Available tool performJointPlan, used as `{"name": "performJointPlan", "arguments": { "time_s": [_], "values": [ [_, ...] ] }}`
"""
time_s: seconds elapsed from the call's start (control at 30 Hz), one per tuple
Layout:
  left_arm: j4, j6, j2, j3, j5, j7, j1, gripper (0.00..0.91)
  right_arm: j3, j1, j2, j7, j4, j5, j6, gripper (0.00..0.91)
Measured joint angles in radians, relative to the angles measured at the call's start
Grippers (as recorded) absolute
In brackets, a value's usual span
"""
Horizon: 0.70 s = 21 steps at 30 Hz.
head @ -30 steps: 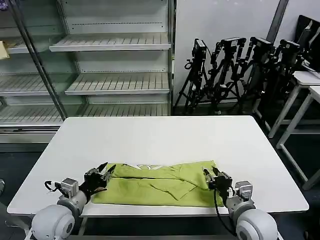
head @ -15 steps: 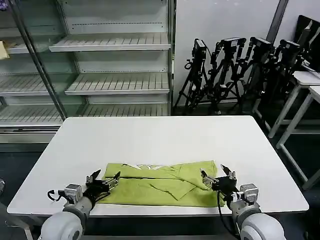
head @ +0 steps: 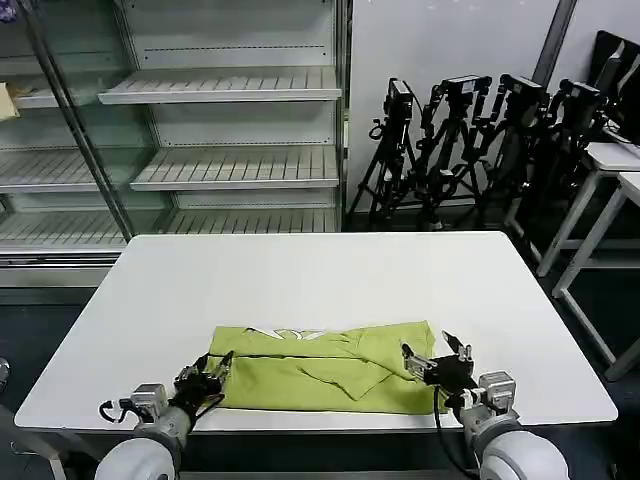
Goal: Fold and organize the clothes.
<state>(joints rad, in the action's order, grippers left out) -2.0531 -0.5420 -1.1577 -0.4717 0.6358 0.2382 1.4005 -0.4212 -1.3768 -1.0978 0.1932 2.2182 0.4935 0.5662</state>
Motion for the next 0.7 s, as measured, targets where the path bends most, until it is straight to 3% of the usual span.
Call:
{"name": "performJointPlan", "arguments": {
  "time_s": [0.4,0.7],
  "values": [
    [0.018,0.011,-0.032,0.023,-0.021,-0.008,-0.005,0.010,0.003,-0.010,-0.003,-0.001,0.009,-0.010,0.000,0.907],
    [0.027,0.011,-0.005,-0.012,-0.081,-0.046,-0.004,0.010,0.006,-0.006,0.001,-0.004,0.011,-0.014,0.000,0.907]
  ]
}}
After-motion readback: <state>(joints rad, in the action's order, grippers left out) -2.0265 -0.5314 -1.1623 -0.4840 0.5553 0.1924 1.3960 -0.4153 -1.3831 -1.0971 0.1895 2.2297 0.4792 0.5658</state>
